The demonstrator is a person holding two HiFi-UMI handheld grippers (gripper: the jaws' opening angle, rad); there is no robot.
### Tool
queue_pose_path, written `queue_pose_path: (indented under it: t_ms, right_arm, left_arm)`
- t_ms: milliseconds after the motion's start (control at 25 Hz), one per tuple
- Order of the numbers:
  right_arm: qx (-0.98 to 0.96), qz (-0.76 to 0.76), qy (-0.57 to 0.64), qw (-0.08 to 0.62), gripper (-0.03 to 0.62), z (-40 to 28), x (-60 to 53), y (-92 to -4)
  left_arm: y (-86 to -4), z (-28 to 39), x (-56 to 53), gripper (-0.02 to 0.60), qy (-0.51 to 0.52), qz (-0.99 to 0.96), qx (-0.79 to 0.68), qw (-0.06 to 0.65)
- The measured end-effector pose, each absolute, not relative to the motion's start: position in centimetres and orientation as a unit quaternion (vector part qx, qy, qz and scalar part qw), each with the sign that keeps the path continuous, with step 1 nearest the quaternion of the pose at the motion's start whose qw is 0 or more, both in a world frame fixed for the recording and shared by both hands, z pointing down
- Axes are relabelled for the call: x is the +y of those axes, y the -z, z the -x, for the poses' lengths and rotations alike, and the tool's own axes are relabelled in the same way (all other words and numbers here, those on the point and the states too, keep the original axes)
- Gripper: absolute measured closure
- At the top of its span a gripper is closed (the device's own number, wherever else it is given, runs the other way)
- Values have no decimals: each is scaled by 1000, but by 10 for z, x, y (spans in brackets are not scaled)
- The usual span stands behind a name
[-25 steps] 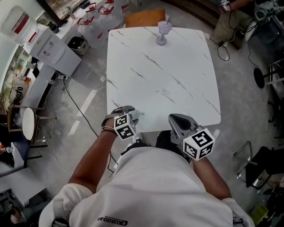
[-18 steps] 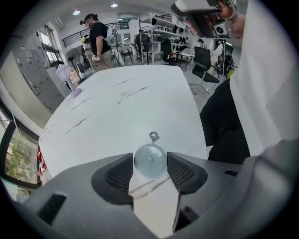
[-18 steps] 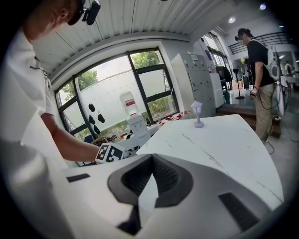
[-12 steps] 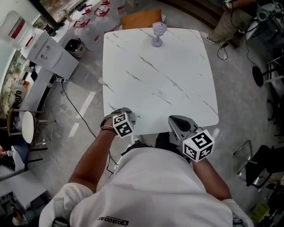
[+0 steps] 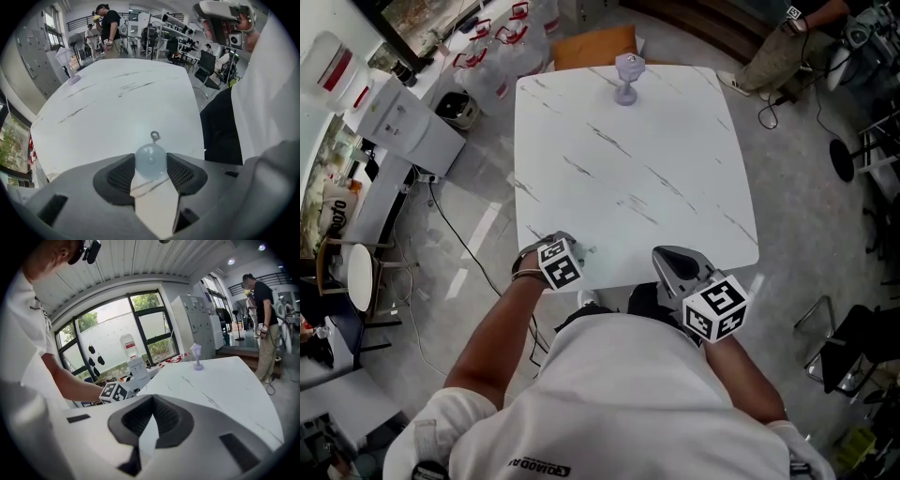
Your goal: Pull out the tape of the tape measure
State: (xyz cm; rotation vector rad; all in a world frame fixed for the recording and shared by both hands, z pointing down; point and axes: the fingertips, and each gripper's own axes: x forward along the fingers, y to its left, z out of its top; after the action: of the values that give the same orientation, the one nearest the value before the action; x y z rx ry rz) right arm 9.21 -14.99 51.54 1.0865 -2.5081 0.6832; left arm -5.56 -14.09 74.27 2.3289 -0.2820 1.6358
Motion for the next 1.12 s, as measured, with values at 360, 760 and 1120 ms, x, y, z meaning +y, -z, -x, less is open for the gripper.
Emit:
queue_pose_path:
  t_ms: [360,760,1120]
  right_arm:
    - [-882,-397,-212,139,588,-95,-163,-490]
    - [-896,-410,-148,85,588,-91,-193,-419]
    - [-905,-412,-98,50,588,-91,-206,-367]
  left_arm:
    - [-668,47,-169,359,-505,-842,-169,82]
    - [-515,24,-204,359,-388,-887,-250,-24]
    - [-421,15,-206,359,-319,-896,-290,-111]
